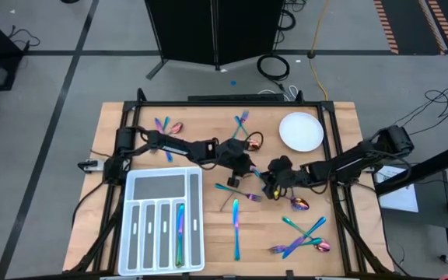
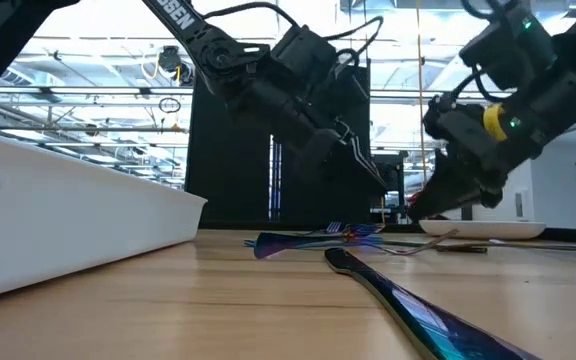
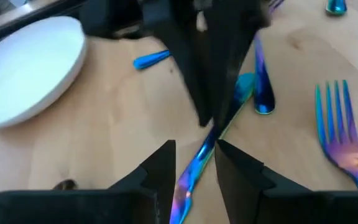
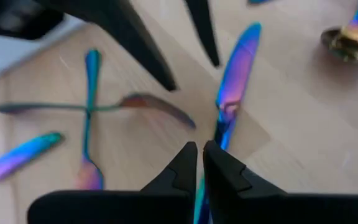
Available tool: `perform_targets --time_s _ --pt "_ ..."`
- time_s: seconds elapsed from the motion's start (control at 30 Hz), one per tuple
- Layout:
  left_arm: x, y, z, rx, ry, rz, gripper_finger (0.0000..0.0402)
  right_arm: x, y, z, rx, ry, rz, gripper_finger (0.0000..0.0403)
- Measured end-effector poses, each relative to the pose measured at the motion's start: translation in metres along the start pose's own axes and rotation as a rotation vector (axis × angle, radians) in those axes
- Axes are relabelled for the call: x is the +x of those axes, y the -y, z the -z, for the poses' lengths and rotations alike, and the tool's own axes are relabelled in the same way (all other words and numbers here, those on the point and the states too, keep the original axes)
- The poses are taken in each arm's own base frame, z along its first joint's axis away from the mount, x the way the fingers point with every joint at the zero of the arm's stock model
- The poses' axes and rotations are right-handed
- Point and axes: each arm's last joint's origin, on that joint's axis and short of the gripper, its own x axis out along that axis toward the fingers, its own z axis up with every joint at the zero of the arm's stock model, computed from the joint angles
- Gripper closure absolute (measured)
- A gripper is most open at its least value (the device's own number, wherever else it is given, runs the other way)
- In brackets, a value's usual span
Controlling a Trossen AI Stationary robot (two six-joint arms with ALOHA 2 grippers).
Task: Sort silverware
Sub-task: Put the top right iridescent knife into the cutlery tray
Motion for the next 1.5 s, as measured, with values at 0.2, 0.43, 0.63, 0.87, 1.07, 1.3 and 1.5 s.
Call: perform_targets --time_s 0.2,0.43,0.63,0.87,1.07,1.3,1.5 --pt "-0.003 -0.015 0.009 -0.075 -0.028 -0.019 0.0287 -0.005 -0.006 0.003 0.074 -0.050 -0.067 0.0401" --pt "-0.009 -0.035 0.023 -0.118 -0.045 0.005 0.0287 -0.011 -0.010 0.016 0.119 -0.095 -0.024 0.0403" --pt "-0.010 -0.040 0.027 -0.129 -0.029 0.026 0.0288 -0.012 -0.011 0.017 0.146 -0.071 -0.002 0.0403" --pt "0.002 -0.038 0.050 -0.156 -0.174 -0.055 0.0288 -0.008 -0.014 0.021 0.157 -0.051 0.001 0.0403" --pt "0.007 -0.032 0.055 -0.146 -0.240 -0.100 0.0288 -0.008 -0.017 0.021 0.174 -0.046 -0.023 0.0403" --pt "0.003 -0.027 0.062 -0.166 -0.369 -0.073 0.0288 -0.008 -0.014 0.025 0.188 -0.087 -0.003 0.0403" --pt "-0.001 -0.023 0.070 -0.226 -0.479 -0.070 0.0288 -0.009 -0.006 0.030 0.189 -0.131 0.082 0.0403"
